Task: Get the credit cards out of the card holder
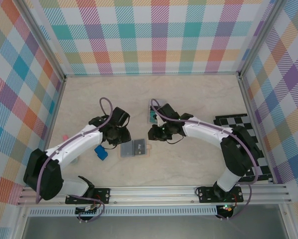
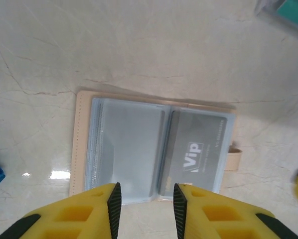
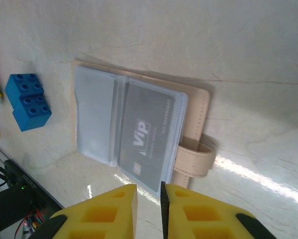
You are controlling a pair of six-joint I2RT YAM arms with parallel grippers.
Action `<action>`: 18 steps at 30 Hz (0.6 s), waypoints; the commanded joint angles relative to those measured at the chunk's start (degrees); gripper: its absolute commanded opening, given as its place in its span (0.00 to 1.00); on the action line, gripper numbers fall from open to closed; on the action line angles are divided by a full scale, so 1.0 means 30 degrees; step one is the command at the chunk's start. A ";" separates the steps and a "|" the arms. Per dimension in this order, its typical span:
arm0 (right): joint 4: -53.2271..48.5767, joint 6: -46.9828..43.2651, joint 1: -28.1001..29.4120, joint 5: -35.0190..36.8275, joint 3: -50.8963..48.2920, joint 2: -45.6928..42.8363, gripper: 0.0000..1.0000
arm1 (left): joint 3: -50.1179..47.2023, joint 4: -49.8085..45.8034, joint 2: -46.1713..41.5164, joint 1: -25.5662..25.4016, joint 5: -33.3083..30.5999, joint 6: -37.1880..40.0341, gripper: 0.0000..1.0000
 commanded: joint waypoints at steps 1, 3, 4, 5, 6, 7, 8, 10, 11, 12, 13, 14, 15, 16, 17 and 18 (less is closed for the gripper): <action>-0.0507 0.0476 0.0541 -0.0374 0.0897 0.1206 0.19 | -0.0958 0.1435 -0.0212 0.0062 0.1417 -0.0548 0.32; -0.0598 0.0729 0.0732 -0.0407 0.1217 0.1809 0.18 | -0.1433 0.2453 0.0199 0.0062 0.2459 -0.0894 0.28; -0.0679 0.0911 0.0799 -0.0350 0.1379 0.2109 0.17 | -0.1704 0.2870 0.0487 0.0062 0.2885 -0.1125 0.26; -0.0696 0.1058 0.0851 -0.0323 0.1498 0.2365 0.17 | -0.1941 0.3300 0.0791 0.0062 0.3202 -0.1302 0.24; -0.0696 0.1157 0.0884 -0.0304 0.1585 0.2558 0.17 | -0.2069 0.3567 0.1081 0.0062 0.3397 -0.1456 0.22; -0.0746 0.1294 0.0932 -0.0225 0.1702 0.2797 0.18 | -0.2209 0.3811 0.1359 0.0062 0.3508 -0.1527 0.21; -0.0853 0.1392 0.0947 -0.0078 0.1835 0.2993 0.19 | -0.2285 0.3952 0.1649 0.0062 0.3489 -0.1617 0.21; -0.0984 0.1457 0.0963 0.0000 0.2071 0.3372 0.20 | -0.2394 0.3972 0.2064 0.0062 0.3241 -0.1766 0.20; -0.1021 0.1510 0.0947 0.0047 0.2123 0.3527 0.20 | -0.2411 0.3968 0.2264 0.0062 0.3119 -0.1821 0.20; -0.1017 0.1562 0.0947 0.0084 0.2168 0.3648 0.20 | -0.2454 0.3903 0.2419 0.0062 0.2922 -0.1867 0.19; -0.1034 0.1628 0.0948 0.0134 0.2208 0.3777 0.20 | -0.2467 0.3779 0.2588 0.0062 0.2644 -0.1954 0.19; -0.1115 0.1663 0.0932 0.0239 0.2262 0.3884 0.20 | -0.2520 0.3714 0.2705 0.0062 0.2454 -0.1979 0.18; -0.1170 0.1693 0.0957 0.0375 0.2325 0.3976 0.21 | -0.2602 0.3586 0.2848 0.0070 0.2224 -0.2069 0.18; -0.1251 0.1695 0.0950 0.0463 0.2357 0.4039 0.22 | -0.2644 0.3573 0.2958 0.0062 0.2113 -0.2103 0.18; -0.1353 0.1695 0.0992 0.0556 0.2413 0.4110 0.23 | -0.2711 0.3591 0.3043 0.0062 0.2099 -0.2114 0.18; -0.1387 0.1666 0.0976 0.0589 0.2444 0.4202 0.23 | -0.2743 0.3594 0.3136 0.0062 0.2148 -0.2121 0.18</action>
